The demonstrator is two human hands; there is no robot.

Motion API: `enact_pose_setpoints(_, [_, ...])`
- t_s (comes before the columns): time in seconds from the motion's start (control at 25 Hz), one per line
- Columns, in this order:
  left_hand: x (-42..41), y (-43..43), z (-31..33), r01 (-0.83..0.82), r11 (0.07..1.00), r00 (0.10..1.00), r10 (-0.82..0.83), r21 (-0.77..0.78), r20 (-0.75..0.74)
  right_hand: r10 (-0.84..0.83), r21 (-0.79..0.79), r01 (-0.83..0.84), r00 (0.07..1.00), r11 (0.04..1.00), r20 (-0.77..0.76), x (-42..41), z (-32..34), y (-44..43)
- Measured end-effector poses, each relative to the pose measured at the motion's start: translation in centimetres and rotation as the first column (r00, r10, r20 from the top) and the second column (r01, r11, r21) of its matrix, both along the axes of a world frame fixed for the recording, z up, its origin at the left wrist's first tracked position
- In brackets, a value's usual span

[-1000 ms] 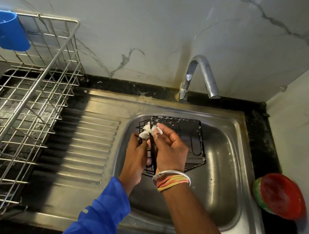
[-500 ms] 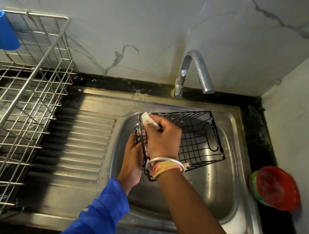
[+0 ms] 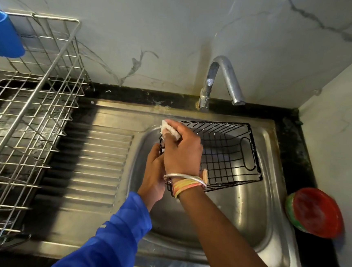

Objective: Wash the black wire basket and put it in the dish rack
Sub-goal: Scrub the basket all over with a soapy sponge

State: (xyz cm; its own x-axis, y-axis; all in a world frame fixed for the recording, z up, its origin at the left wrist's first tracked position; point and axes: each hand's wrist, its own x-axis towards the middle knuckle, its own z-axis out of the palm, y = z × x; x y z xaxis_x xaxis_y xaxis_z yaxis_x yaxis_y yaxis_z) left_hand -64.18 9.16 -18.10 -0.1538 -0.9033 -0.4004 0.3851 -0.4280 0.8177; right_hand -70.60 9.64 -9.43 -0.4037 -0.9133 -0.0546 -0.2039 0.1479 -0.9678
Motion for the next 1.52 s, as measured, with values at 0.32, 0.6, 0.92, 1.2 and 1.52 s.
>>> enact_pose_setpoints(0.32, [0.3,-1.2,0.4,-0.046,0.997,0.999,0.046,0.056,0.003,0.072,-0.012,-0.075,0.988,0.997,-0.139,0.0,-0.9,2.7])
enact_pose_setpoints(0.6, [1.4,-1.9,0.7,-0.093,0.996,0.972,0.088,0.01,0.22,0.195,-0.022,-0.207,0.945,0.978,-0.263,-1.6,-1.8,5.5])
enact_pose_setpoints(0.92, [1.2,-1.9,0.1,-0.135,0.99,0.979,0.139,-0.032,0.146,0.029,0.04,-0.018,0.953,0.999,-0.301,0.9,-2.1,1.6])
enact_pose_setpoints(1.2, [3.1,-2.7,0.3,-0.136,0.991,0.987,0.137,-0.019,0.084,0.344,0.177,-0.311,0.642,0.934,-0.685,-2.7,-4.9,6.9])
enact_pose_setpoints(1.52, [3.0,-2.5,1.9,-0.196,0.971,0.98,0.193,-0.133,-0.036,0.317,0.082,-0.35,0.694,0.933,-0.646,-1.9,-5.0,8.3])
